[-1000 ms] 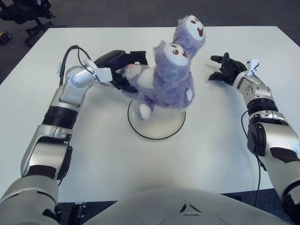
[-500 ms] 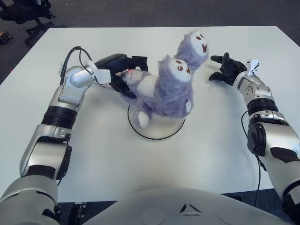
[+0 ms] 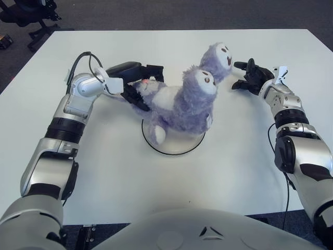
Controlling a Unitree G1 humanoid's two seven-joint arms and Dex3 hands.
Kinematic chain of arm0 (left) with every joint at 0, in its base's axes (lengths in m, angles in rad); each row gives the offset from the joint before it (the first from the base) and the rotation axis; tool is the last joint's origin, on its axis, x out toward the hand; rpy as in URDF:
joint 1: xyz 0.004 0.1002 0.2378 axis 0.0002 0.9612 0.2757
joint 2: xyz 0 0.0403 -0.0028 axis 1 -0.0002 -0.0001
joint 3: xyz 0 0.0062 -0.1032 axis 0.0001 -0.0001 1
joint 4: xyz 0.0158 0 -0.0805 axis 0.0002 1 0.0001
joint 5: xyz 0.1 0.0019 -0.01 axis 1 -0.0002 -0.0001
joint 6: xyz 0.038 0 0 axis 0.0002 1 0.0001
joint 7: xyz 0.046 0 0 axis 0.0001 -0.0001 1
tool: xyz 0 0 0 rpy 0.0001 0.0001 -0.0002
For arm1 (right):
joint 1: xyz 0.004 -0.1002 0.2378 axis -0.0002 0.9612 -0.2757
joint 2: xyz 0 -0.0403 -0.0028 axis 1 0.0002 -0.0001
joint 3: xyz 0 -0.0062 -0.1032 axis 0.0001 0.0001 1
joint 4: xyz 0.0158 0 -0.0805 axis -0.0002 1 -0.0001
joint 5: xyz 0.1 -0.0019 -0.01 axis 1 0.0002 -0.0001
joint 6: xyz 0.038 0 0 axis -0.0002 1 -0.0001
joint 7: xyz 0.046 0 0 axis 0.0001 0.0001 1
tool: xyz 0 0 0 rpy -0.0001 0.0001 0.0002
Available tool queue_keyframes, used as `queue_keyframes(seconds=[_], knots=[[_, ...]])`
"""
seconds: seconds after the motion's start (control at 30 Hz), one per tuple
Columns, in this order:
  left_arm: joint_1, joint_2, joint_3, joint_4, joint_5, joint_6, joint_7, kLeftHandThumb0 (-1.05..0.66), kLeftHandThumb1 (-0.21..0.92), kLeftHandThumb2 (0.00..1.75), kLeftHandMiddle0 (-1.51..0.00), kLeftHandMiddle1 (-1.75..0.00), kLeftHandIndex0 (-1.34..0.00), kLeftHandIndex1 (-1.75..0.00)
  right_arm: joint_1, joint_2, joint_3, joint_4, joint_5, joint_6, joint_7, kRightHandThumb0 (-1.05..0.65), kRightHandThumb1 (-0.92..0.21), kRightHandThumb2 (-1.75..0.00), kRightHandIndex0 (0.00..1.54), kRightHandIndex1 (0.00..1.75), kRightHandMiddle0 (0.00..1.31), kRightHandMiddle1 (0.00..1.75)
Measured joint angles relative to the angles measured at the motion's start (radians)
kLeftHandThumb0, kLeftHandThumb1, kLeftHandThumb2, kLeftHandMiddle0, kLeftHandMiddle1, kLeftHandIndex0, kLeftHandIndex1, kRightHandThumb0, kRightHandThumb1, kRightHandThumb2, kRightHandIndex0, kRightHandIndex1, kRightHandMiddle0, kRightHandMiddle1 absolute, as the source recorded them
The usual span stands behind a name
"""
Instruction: Put the doll into the plate.
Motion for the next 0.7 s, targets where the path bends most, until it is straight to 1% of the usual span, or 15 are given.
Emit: queue_keyframes(seconds=[0.03,0.07,0.13,0.2,0.23,0.27,0.33,0.37,0.43,0.47,0.57,0.6,0.67,0.7], knots=[[0.000,0.000,0.000,0.000,0.001,0.000,0.000,-0.68,0.92,0.12,-0.82,-1.75,-0.65,-1.75,0.000,0.000,-0.001,0.000,0.000,0.000,0.000,-0.59,-0.92,-0.80,1.07,0.01,0.35,0.57],[0.000,0.000,0.000,-0.001,0.001,0.001,-0.001,-0.71,0.92,0.14,-0.72,-1.75,-0.58,-1.75,0.000,0.000,-0.001,0.000,0.000,0.000,0.000,-0.59,-0.92,-0.80,1.07,0.01,0.35,0.57],[0.000,0.000,-0.001,-0.002,0.003,0.002,-0.001,-0.74,0.92,0.15,-0.64,-1.75,-0.51,-1.75,0.000,0.000,-0.001,0.000,0.000,0.000,0.000,-0.59,-0.92,-0.80,1.07,0.01,0.35,0.57],[0.000,0.000,-0.001,-0.005,0.004,0.006,-0.001,-0.77,0.92,0.17,-0.54,-1.68,-0.44,-1.71,0.000,0.000,-0.002,0.000,0.000,0.000,0.000,-0.59,-0.92,-0.80,1.07,0.01,0.35,0.57],[0.000,0.000,-0.001,-0.007,0.004,0.007,-0.001,-0.80,0.92,0.17,-0.52,-1.56,-0.42,-1.62,0.000,0.000,-0.002,0.000,0.000,0.001,0.000,-0.59,-0.92,-0.80,1.07,0.01,0.35,0.57],[0.000,0.000,-0.002,-0.009,0.005,0.008,-0.001,-0.81,0.92,0.16,-0.51,-1.48,-0.41,-1.56,0.000,0.000,-0.003,0.000,0.000,0.001,0.000,-0.59,-0.92,-0.80,1.07,0.01,0.35,0.57],[0.000,0.002,-0.004,-0.019,0.009,0.012,-0.005,-0.85,0.92,0.13,-0.52,-1.21,-0.41,-1.36,0.000,0.000,-0.004,0.000,0.000,0.001,0.000,-0.59,-0.92,-0.80,1.07,0.01,0.35,0.57],[-0.001,0.005,-0.006,-0.026,0.013,0.014,-0.009,-0.87,0.92,0.11,-0.52,-1.11,-0.41,-1.29,0.000,0.000,-0.004,0.000,0.000,0.002,0.000,-0.59,-0.92,-0.80,1.07,0.01,0.35,0.57],[-0.004,0.011,-0.013,-0.038,0.022,0.016,-0.017,-0.88,0.92,0.09,-0.52,-1.01,-0.39,-1.22,0.000,0.000,-0.005,0.000,0.000,0.002,0.000,-0.59,-0.92,-0.80,1.07,0.01,0.35,0.57],[-0.007,0.015,-0.018,-0.044,0.029,0.017,-0.022,-0.88,0.92,0.08,-0.51,-0.99,-0.39,-1.20,0.000,0.000,-0.006,0.000,0.000,0.003,0.000,-0.59,-0.92,-0.80,1.07,0.01,0.35,0.57],[-0.013,0.022,-0.024,-0.058,0.041,0.028,-0.035,-0.89,0.92,0.07,-0.47,-0.88,-0.34,-1.07,0.001,0.000,-0.007,0.000,0.001,0.003,0.000,-0.59,-0.92,-0.80,1.07,0.01,0.35,0.57],[-0.015,0.024,-0.025,-0.065,0.041,0.035,-0.041,-0.89,0.92,0.06,-0.45,-0.81,-0.32,-0.96,0.001,0.000,-0.007,0.000,0.001,0.003,0.000,-0.59,-0.92,-0.79,1.07,0.01,0.35,0.57],[-0.019,0.028,-0.026,-0.079,0.042,0.050,-0.055,-0.89,0.92,0.05,-0.43,-0.70,-0.31,-0.81,0.001,0.000,-0.007,0.000,0.001,0.003,0.000,-0.59,-0.92,-0.79,1.07,0.01,0.35,0.57],[-0.021,0.030,-0.027,-0.087,0.042,0.060,-0.062,-0.90,0.92,0.04,-0.44,-0.58,-0.32,-0.68,0.001,0.000,-0.007,0.000,0.001,0.003,0.000,-0.59,-0.92,-0.79,1.07,0.01,0.35,0.57]])
